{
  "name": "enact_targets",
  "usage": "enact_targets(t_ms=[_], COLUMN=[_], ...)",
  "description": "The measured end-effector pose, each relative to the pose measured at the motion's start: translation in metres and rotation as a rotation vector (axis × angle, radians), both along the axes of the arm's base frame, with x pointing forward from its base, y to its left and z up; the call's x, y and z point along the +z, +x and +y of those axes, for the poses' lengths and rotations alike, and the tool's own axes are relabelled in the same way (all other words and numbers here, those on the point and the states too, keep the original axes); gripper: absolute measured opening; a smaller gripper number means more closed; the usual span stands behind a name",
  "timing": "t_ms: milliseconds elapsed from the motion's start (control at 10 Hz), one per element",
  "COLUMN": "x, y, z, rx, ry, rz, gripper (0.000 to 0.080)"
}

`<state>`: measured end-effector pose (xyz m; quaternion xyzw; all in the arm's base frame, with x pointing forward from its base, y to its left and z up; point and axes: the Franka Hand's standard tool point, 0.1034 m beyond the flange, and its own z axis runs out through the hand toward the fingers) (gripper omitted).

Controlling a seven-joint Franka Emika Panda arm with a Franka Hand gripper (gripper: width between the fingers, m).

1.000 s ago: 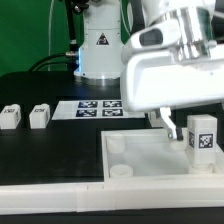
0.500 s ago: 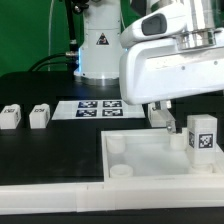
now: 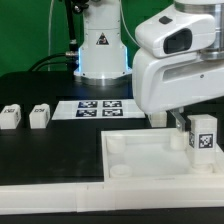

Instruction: Assemble one leg

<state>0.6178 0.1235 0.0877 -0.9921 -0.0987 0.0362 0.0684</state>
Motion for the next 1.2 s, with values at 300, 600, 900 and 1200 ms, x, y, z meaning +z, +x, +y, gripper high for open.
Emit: enact_targets(t_ms=[300, 600, 900, 1200], x=[-0.0100, -0.0101, -0.0106, -0.0112], y=[-0.0033, -0.0032, -0.0028, -0.0023], z=[-0.0052, -0.0049, -0.0072, -0.0069], rx=[-0.002, -0.016, -0.219, -0.517], ry=[-0.001, -0.002, -0.018, -0.035], rz=[-0.030, -0.028, -0.003, 0.035], gripper=[0.0649, 0.0387, 0.0300, 0.0299])
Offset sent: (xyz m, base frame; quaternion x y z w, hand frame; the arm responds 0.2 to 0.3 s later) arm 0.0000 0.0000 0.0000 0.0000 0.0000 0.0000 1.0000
